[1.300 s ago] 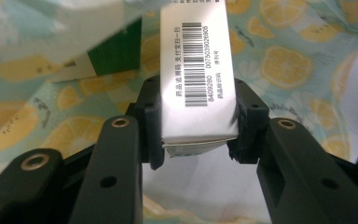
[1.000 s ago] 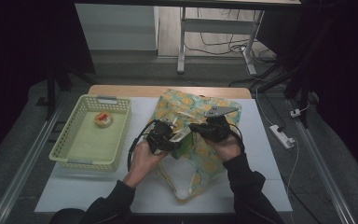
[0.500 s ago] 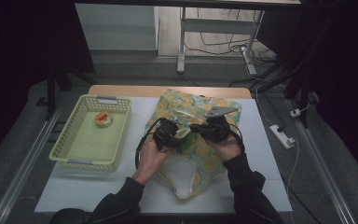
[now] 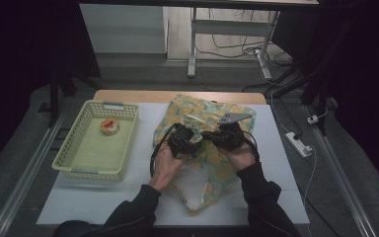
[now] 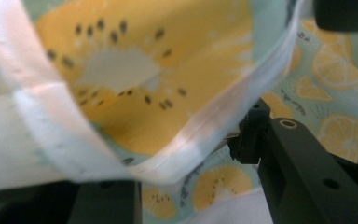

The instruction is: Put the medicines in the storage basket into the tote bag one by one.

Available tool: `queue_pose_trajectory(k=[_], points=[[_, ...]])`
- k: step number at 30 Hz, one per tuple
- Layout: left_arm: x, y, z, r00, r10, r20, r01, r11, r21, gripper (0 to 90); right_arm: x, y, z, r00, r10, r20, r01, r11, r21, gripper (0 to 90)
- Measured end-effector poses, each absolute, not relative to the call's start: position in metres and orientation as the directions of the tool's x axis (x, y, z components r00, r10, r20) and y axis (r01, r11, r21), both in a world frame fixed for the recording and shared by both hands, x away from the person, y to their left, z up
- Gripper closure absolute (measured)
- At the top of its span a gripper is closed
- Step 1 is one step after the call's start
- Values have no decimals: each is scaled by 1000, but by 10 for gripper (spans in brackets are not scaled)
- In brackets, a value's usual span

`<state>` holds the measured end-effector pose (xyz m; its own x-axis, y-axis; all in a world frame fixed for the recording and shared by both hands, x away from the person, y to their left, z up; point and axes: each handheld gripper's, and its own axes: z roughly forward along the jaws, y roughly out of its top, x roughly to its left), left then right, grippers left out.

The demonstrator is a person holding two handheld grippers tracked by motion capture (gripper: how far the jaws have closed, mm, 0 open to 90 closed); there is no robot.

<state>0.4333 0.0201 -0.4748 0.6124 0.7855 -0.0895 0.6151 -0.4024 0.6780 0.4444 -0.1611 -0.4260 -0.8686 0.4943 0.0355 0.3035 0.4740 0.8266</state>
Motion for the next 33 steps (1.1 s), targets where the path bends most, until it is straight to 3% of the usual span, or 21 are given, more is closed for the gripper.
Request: queue_pose_trajectory(k=[13, 22, 33], points=[[447, 20, -478, 596, 797, -98, 606, -367, 706, 585, 445, -160, -428, -869, 494, 37, 307, 478, 823, 897], [432, 24, -474, 632, 768, -101, 591, -394, 704, 346, 446, -161, -427, -866, 498, 38, 311, 478, 822, 897], [406, 46, -463, 666, 733, -140, 579, -390, 716, 217, 445, -160, -427, -867, 498, 37, 309, 477, 823, 897]])
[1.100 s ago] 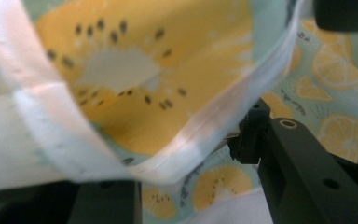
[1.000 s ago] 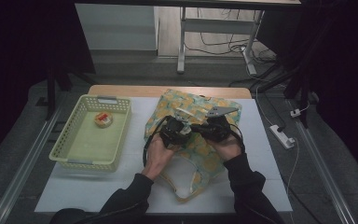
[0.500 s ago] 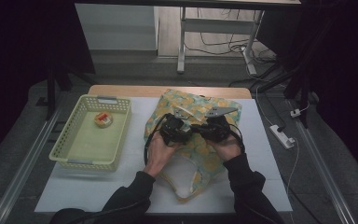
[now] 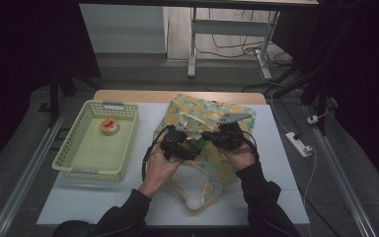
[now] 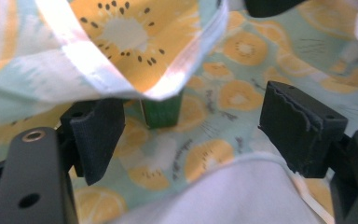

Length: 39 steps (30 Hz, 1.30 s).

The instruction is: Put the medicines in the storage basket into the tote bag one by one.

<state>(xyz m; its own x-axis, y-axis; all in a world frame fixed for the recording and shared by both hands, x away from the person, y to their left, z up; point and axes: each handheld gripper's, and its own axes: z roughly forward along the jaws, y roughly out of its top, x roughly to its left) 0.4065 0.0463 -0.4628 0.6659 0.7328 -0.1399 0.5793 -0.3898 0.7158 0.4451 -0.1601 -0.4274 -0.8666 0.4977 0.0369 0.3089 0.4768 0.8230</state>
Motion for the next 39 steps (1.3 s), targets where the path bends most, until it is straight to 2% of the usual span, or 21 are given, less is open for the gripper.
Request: queue_pose_trajectory(k=[9, 17, 25, 39], points=[[393, 68, -458, 715, 676, -179, 567, -411, 714, 105, 444, -160, -426, -871, 491, 30, 300, 481, 824, 897], [389, 94, -453, 703, 692, -164, 566, -405, 718, 19, 444, -159, -428, -872, 489, 32, 301, 484, 822, 896], [389, 130, -447, 686, 700, -199, 574, -353, 739, 0, 444, -158, -427, -872, 488, 29, 299, 485, 822, 897], [393, 193, -440, 617, 770, -164, 590, -313, 744, 0, 444, -158, -428, -874, 486, 30, 299, 486, 821, 897]])
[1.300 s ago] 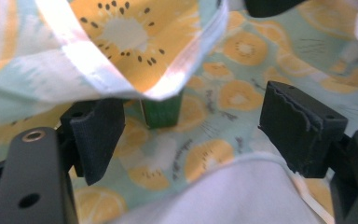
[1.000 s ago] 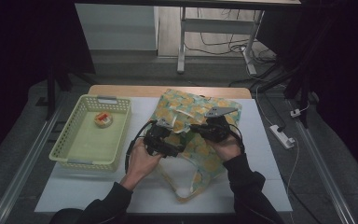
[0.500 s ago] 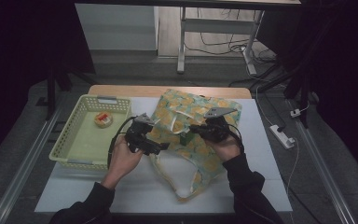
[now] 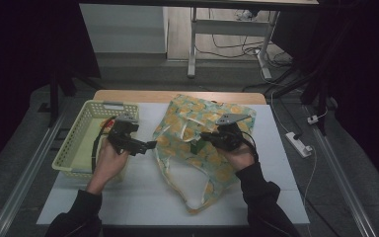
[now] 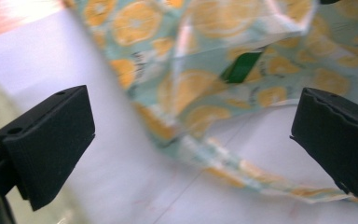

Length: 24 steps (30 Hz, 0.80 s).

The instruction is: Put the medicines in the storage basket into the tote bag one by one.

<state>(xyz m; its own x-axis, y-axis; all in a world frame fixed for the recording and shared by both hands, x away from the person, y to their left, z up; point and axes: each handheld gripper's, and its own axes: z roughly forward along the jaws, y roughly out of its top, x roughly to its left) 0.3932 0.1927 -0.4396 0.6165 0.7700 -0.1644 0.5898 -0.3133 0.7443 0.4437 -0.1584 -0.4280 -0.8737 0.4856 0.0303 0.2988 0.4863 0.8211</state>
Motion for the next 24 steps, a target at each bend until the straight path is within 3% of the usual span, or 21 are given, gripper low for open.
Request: queue_pose_trajectory(k=[10, 24], points=[[408, 239, -444, 532, 839, -110, 622, -299, 724, 0, 444, -159, -428, -873, 486, 31, 299, 486, 821, 897], [442, 280, -461, 418, 900, -123, 708, -238, 665, 0, 445, -159, -429, -874, 485, 31, 299, 486, 821, 897]])
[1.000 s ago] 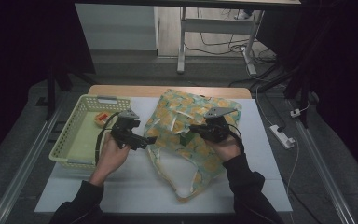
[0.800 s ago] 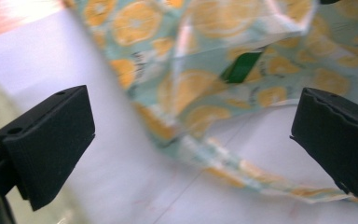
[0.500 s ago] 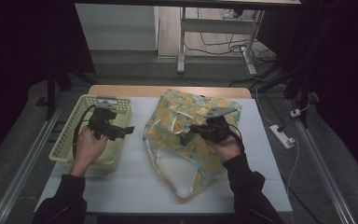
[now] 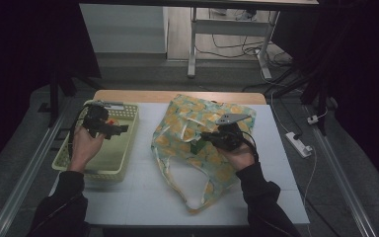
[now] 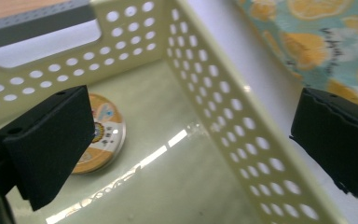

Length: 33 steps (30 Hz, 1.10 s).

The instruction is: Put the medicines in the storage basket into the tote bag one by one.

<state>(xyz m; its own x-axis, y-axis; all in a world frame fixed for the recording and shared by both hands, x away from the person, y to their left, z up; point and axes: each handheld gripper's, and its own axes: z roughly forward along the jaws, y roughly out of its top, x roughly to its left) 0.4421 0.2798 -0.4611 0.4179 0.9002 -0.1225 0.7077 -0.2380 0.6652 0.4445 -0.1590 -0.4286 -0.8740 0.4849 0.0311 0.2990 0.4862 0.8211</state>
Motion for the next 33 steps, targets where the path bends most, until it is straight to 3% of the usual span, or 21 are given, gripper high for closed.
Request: queue_pose_trajectory(k=[6, 12, 27, 33], points=[[458, 294, -471, 369, 919, -137, 732, -197, 652, 0, 445, -159, -429, -874, 485, 32, 300, 486, 821, 896], [475, 300, -482, 345, 935, -83, 768, -231, 598, 0, 445, -159, -429, -874, 484, 31, 299, 487, 821, 896], [500, 312, -511, 285, 957, -54, 838, -222, 499, 0, 445, -159, -428, -875, 483, 33, 299, 484, 822, 896], [506, 314, -520, 261, 962, -76, 867, -199, 456, 5, 444, -159, -428, -875, 482, 31, 297, 484, 823, 896]])
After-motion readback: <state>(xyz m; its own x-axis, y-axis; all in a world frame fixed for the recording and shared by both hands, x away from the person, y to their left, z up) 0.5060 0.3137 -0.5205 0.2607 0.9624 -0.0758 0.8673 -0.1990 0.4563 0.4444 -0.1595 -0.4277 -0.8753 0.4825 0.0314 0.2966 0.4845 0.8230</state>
